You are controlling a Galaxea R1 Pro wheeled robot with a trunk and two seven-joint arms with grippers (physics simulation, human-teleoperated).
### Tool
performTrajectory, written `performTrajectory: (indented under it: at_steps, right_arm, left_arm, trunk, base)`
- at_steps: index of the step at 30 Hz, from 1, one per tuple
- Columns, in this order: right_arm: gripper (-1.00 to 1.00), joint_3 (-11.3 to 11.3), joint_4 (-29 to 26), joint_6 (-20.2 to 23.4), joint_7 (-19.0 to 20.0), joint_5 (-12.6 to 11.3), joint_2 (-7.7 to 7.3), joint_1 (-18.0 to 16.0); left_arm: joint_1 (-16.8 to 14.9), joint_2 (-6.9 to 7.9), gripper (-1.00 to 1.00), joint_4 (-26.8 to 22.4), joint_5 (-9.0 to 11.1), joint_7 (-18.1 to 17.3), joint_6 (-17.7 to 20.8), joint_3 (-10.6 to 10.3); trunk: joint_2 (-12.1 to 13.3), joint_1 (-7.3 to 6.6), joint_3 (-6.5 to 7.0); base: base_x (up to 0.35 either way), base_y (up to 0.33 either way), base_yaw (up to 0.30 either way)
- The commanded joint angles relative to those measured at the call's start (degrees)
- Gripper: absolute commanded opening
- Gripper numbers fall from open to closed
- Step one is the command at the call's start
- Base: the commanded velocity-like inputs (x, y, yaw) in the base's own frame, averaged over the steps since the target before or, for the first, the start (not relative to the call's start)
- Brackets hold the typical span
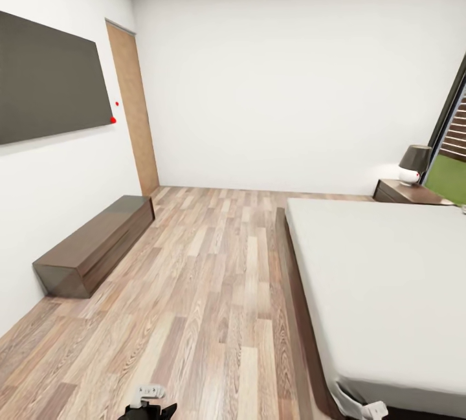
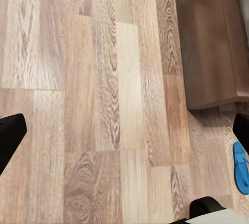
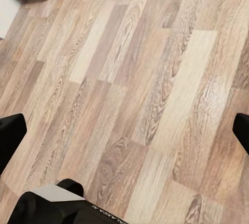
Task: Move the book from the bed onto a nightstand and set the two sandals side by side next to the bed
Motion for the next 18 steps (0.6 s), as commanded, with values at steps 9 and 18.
performTrajectory:
  at_steps: [9, 18]
  right_arm:
    - [1.0, -0.51, 0.0, -0.32, 0.15, 0.61, -0.02, -0.05]
    - [1.0, -0.51, 0.0, -0.32, 0.15, 0.61, -0.05, -0.05]
  left_arm:
    - [-0.05, 0.01, 1.0, 0.06, 0.5, -0.18, -0.2, -0.44]
    - [-0.05, 0.01, 1.0, 0.06, 0.5, -0.18, -0.2, -0.42]
  trunk:
    - [-0.06, 0.03, -0.08]
    - [-0.06, 0.03, -0.08]
  base:
    - [0.252, 0.214, 0.0]
    - [0.262, 0.216, 0.0]
